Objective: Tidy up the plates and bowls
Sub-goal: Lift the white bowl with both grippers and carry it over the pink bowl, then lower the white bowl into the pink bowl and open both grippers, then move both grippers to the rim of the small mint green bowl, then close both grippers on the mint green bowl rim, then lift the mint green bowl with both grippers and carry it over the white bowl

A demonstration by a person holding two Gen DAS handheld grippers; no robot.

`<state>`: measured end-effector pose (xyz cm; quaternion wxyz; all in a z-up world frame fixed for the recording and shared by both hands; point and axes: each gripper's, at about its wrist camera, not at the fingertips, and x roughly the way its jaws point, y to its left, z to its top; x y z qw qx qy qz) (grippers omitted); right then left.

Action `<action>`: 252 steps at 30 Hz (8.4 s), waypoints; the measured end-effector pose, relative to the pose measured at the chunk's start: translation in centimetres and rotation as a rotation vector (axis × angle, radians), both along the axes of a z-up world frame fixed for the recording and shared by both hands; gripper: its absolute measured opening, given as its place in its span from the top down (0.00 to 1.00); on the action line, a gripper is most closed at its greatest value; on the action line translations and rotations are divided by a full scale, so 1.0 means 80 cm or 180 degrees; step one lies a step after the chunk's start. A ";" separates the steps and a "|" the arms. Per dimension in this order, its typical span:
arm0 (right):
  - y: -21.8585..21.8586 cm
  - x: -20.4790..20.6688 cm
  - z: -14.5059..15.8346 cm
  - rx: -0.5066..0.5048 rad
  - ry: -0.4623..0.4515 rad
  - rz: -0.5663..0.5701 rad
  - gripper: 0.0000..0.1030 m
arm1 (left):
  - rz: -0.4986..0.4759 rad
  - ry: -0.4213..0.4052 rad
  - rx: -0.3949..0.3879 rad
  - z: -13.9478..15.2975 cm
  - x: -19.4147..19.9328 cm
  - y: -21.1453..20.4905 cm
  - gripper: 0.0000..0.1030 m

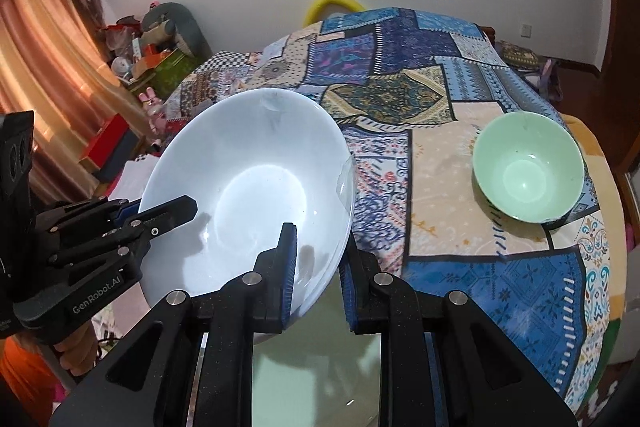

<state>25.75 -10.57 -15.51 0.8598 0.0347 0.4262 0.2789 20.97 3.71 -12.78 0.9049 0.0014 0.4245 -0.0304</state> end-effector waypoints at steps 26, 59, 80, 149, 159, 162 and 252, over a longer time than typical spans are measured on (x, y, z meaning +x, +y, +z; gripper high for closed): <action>0.096 -0.089 -0.009 0.0218 -0.0045 0.0353 0.82 | 0.0408 -0.0083 -0.0025 -0.005 -0.134 0.102 0.85; 0.194 -0.103 -0.099 0.0263 0.0582 0.0603 0.82 | 0.0668 0.0247 0.0111 -0.107 -0.165 0.199 0.85; 0.205 -0.102 -0.107 0.0095 0.0545 0.0612 0.75 | 0.0703 0.0413 0.0058 -0.134 -0.139 0.214 0.81; -0.191 0.035 0.013 -0.0369 -0.0674 -0.1079 0.35 | -0.0111 -0.0537 -0.0288 0.020 0.042 -0.082 0.26; -0.220 0.128 -0.060 -0.0315 -0.0085 -0.1189 0.66 | -0.0202 -0.0390 -0.0154 -0.036 0.120 -0.108 0.26; -0.221 0.144 -0.080 -0.0297 0.0059 -0.1180 0.71 | -0.0251 -0.0370 -0.0118 -0.049 0.136 -0.115 0.26; -0.023 -0.030 0.016 0.0142 -0.0206 -0.0074 0.86 | -0.0178 0.0003 -0.0403 0.012 -0.031 -0.017 0.85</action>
